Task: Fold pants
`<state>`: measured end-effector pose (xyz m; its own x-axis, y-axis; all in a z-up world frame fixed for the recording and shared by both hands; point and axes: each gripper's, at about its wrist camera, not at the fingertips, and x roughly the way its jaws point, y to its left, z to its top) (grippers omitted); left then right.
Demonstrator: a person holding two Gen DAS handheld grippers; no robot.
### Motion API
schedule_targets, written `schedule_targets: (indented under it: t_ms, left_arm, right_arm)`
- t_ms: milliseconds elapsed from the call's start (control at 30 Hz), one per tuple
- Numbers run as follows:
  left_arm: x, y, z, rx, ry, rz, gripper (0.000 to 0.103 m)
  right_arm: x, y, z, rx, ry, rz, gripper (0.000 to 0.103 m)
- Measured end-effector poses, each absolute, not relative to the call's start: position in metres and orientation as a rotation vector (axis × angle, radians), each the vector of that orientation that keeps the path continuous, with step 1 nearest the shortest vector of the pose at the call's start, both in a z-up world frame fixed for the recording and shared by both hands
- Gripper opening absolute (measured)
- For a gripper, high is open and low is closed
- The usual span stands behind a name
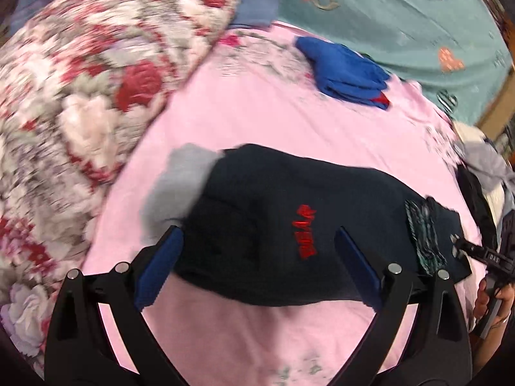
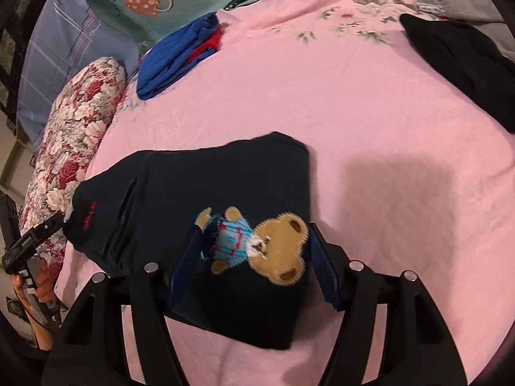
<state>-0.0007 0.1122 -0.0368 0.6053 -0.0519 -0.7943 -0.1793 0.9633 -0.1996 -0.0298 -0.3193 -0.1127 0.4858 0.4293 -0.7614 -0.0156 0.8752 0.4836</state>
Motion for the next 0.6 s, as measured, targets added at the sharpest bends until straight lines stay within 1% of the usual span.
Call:
schedule_targets:
  t_ms: [100, 133, 167, 267, 400, 500, 600]
  left_arm:
    - [-0.005, 0.128, -0.041, -0.325, 0.925, 0.132, 0.096]
    - [-0.005, 0.131, -0.044, -0.339, 0.933, 0.141, 0.096]
    - [-0.004, 0.134, -0.047, -0.351, 0.945, 0.150, 0.096]
    - [-0.001, 0.139, -0.054, -0.386, 0.974, 0.176, 0.096]
    - [0.004, 0.140, -0.053, -0.400, 0.980, 0.194, 0.096]
    - [0.006, 0.139, -0.052, -0.403, 0.984, 0.188, 0.096]
    - [0.009, 0.138, -0.057, -0.410, 1.009, 0.178, 0.096]
  right_arm:
    - [-0.016, -0.312, -0.114, 0.439, 1.052, 0.329, 0.069]
    - [-0.013, -0.309, -0.114, 0.429, 1.050, 0.335, 0.066]
    - [-0.011, -0.307, -0.114, 0.413, 1.047, 0.346, 0.046]
    - [-0.003, -0.302, -0.115, 0.380, 1.051, 0.362, 0.024]
    - [-0.001, -0.308, -0.088, 0.314, 0.954, 0.332, 0.018]
    - [0.008, -0.315, -0.065, 0.236, 0.870, 0.280, 0.017]
    - [0.020, -0.322, -0.063, 0.144, 0.845, 0.204, 0.017]
